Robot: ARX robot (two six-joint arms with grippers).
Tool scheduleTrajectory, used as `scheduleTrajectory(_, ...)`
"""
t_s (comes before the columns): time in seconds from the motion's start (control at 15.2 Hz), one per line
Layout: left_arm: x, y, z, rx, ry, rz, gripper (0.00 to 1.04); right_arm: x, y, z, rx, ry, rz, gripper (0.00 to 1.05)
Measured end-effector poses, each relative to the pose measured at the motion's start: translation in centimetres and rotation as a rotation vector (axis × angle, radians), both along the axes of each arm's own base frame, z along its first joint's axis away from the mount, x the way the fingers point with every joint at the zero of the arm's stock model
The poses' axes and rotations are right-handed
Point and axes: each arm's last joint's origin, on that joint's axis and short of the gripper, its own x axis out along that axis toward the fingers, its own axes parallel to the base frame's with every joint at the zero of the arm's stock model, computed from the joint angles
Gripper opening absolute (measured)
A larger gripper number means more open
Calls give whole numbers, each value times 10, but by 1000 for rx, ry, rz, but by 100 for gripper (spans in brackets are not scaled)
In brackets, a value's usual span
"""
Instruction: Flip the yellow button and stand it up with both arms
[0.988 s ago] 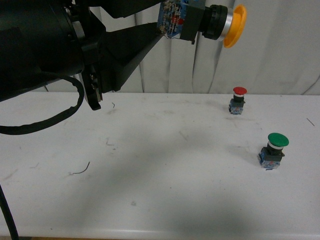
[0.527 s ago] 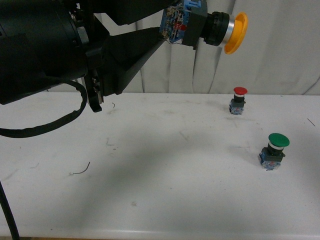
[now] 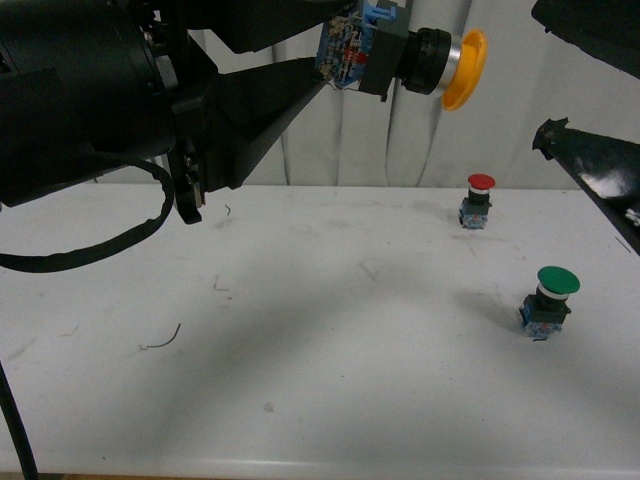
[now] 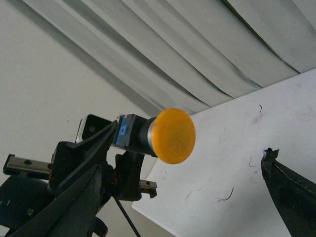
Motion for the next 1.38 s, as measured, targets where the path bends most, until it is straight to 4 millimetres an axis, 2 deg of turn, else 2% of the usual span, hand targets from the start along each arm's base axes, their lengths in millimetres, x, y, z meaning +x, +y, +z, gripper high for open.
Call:
scheduleTrajectory(0.33,1,-1,0,7,2,0,30,22,15,11,99,44,36,98)
scheduleTrajectory(0.66,3,-1,-2,9,8,0,30,46,30,8,237,178,61,98)
scheduleTrajectory(0.99,4,-2,-3,11,12,0,30,49,38,7,288,242,108,98)
scheduleTrajectory(1.19,4,-2,-2,10,11,-1,30,45,50,7,283,268,203,98)
scheduleTrajectory(1.38,4,0,-2,10,10,1,30,48,50,7,302,283,196,97)
